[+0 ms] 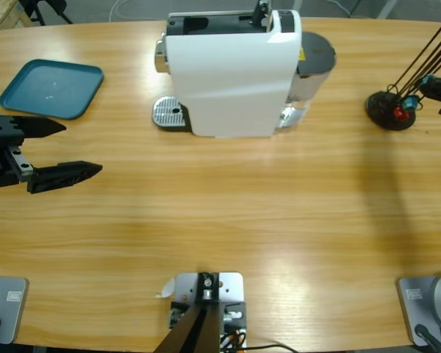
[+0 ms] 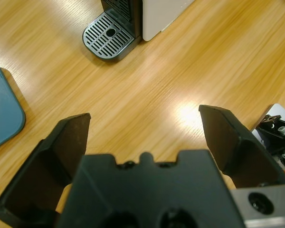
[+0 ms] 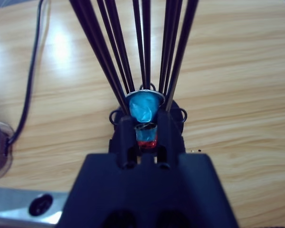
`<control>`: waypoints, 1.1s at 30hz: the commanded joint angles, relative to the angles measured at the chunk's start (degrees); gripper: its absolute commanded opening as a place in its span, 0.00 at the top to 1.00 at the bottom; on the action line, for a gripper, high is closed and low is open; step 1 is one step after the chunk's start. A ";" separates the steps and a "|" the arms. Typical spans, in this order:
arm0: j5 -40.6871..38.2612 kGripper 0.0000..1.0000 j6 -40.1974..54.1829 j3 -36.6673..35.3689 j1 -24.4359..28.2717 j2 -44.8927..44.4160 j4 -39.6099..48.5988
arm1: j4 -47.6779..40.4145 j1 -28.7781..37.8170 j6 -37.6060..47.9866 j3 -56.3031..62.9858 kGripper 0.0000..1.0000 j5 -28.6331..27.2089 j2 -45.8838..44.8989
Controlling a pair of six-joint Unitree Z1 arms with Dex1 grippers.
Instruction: Pour coffee
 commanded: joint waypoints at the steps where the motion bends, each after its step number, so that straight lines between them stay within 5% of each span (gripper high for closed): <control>1: -0.65 0.00 -0.64 2.14 -0.47 0.19 -1.36 | 4.59 0.13 -0.60 -0.61 1.00 -1.79 -6.59; 16: -0.91 0.00 -0.73 2.14 -1.38 2.68 -3.72 | 17.21 2.89 -0.60 -13.04 1.00 -4.81 -13.22; 25: 0.14 0.00 -0.36 2.03 -1.75 1.45 -4.37 | 32.15 10.96 -3.46 -20.34 1.00 -6.99 -24.80; 33: -2.95 0.00 5.69 -3.05 -1.75 -2.82 7.64 | 39.37 24.00 -19.30 -22.02 1.00 9.28 -24.78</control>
